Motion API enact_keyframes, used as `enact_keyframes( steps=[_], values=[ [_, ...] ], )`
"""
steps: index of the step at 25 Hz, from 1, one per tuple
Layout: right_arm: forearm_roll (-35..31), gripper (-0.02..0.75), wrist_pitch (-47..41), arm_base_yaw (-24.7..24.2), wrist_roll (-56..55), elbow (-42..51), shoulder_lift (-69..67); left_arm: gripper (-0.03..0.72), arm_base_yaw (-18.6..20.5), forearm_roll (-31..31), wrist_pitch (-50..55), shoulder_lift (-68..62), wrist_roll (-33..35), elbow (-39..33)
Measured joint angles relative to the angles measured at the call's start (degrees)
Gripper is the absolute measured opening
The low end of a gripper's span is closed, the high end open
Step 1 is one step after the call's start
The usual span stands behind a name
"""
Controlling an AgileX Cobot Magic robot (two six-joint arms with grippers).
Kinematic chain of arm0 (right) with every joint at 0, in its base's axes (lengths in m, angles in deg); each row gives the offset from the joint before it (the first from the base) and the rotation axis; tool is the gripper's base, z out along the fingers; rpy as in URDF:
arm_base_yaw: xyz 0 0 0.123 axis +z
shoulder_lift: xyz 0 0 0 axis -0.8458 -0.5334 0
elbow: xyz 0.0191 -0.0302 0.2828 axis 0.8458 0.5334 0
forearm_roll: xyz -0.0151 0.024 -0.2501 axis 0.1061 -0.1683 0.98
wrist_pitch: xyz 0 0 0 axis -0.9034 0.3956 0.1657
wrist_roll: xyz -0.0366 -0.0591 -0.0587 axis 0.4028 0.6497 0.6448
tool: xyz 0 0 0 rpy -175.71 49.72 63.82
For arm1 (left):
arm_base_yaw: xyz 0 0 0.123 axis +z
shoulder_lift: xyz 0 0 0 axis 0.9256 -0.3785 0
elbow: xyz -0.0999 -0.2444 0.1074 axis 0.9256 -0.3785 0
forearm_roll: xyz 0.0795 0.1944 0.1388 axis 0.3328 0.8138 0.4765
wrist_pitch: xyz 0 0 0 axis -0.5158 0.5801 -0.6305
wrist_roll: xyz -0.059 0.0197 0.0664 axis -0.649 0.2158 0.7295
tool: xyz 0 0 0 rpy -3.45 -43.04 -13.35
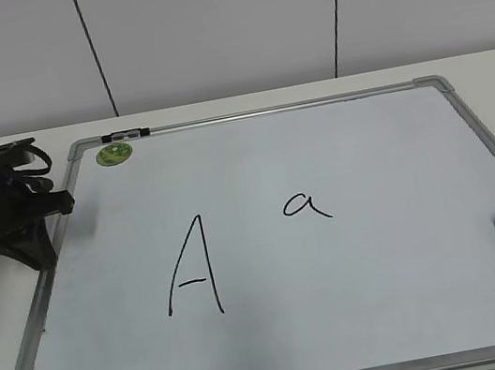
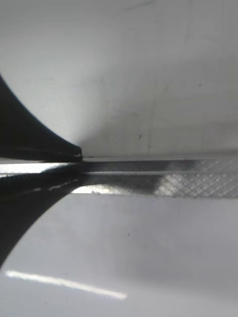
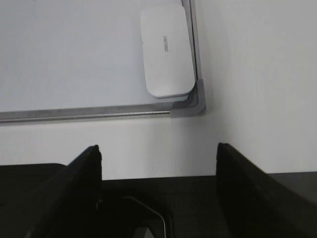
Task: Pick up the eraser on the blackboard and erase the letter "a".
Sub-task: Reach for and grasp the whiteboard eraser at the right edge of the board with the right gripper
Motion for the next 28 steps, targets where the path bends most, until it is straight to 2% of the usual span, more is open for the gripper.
enact_keyframes(
  steps=[12,17,20,28],
  values=[
    [-1.0,0.533,3.7,0.0,0.3,-1.0,-23.1,0.029,0.0,-0.7,0.1,-0.1,0.0,0.1],
    [0.6,0.575,4.9,0.0,3.5,-3.8,-33.7,0.029,0.0,-0.7,0.1,-0.1,0.0,0.1],
    [2.7,0.603,7.4,0.0,4.0,-6.2,-37.0,0.029,0.0,-0.7,0.1,-0.1,0.0,0.1],
    [2.1,0.611,16.0,0.0,4.4,-8.1,-43.4,0.029,0.0,-1.0,0.1,-0.1,0.0,0.1]
  ],
)
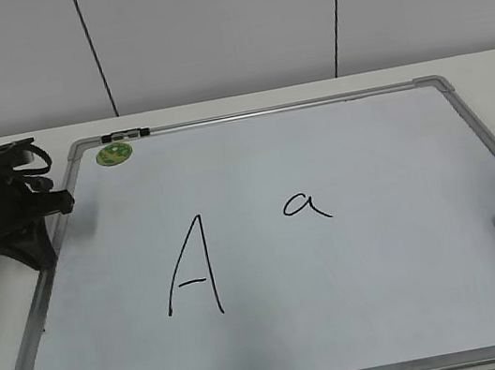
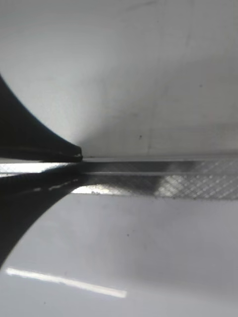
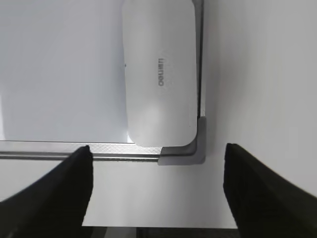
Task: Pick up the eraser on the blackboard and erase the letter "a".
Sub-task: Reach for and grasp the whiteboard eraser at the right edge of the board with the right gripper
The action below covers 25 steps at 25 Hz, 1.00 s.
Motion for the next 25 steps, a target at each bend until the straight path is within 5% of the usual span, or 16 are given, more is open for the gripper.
enact_keyframes(
  steps=[25],
  values=[
    [-0.4,0.611,3.4,0.0,0.1,-10.3,-28.8,0.031,0.0,-0.3,0.0,0.0,0.0,0.0]
  ],
)
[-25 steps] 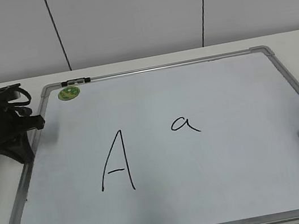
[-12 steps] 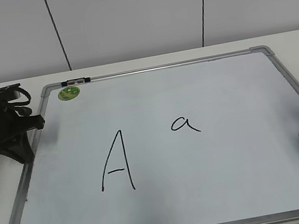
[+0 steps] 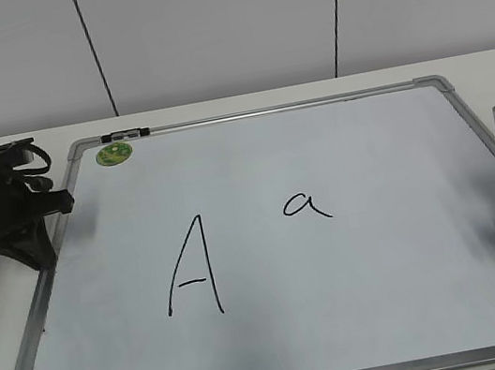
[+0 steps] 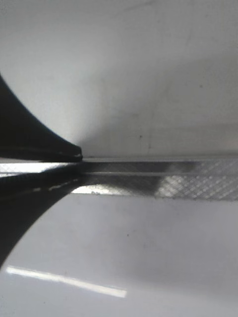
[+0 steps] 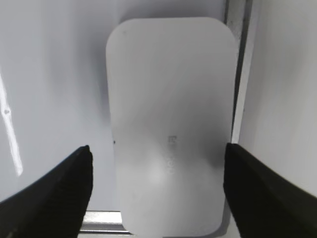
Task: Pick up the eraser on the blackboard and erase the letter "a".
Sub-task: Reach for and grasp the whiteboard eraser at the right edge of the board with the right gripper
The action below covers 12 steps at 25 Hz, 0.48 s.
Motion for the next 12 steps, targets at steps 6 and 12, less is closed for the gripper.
enact_keyframes(
  steps=[6,12],
  values=[
    [0.7,0.612,-1.7,0.0,-0.1,-2.0,-2.7,0.031,0.0,0.0,0.0,0.0,0.0,0.0],
    [1.9,0.611,-2.0,0.0,-1.0,-2.2,-3.1,0.031,0.0,-0.1,0.0,0.0,0.0,0.0]
  ],
)
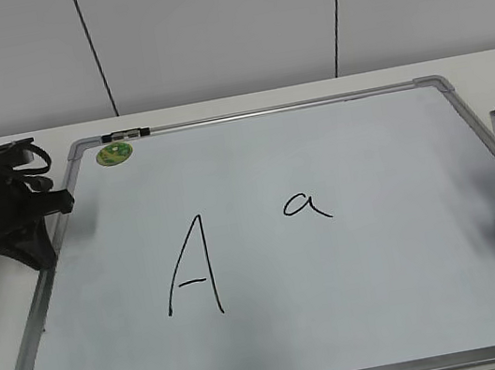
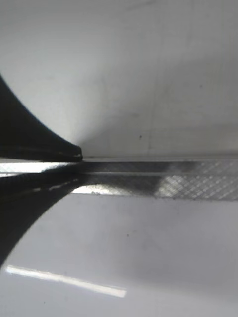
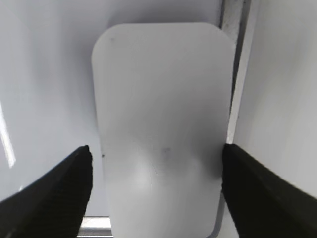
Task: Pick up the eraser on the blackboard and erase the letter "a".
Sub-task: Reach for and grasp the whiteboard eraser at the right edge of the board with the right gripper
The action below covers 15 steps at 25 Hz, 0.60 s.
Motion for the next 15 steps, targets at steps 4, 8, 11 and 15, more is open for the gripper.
enact_keyframes(
  steps=[4,8,11,15],
  values=[
    [0.0,0.611,0.1,-1.2,-0.1,0.0,-0.7,0.031,0.0,-0.1,0.0,0.0,0.0,0.0],
    [-0.4,0.610,0.3,-1.5,-0.1,0.0,-0.7,0.031,0.0,-0.4,0.0,0.0,0.1,0.0],
    [-0.7,0.610,0.6,-1.6,-0.1,0.0,-0.7,0.031,0.0,-0.4,0.0,0.0,0.1,0.0],
    [-0.8,0.610,1.0,-1.6,0.1,0.0,-0.7,0.031,0.0,-0.5,0.0,0.0,0.1,0.0]
  ],
)
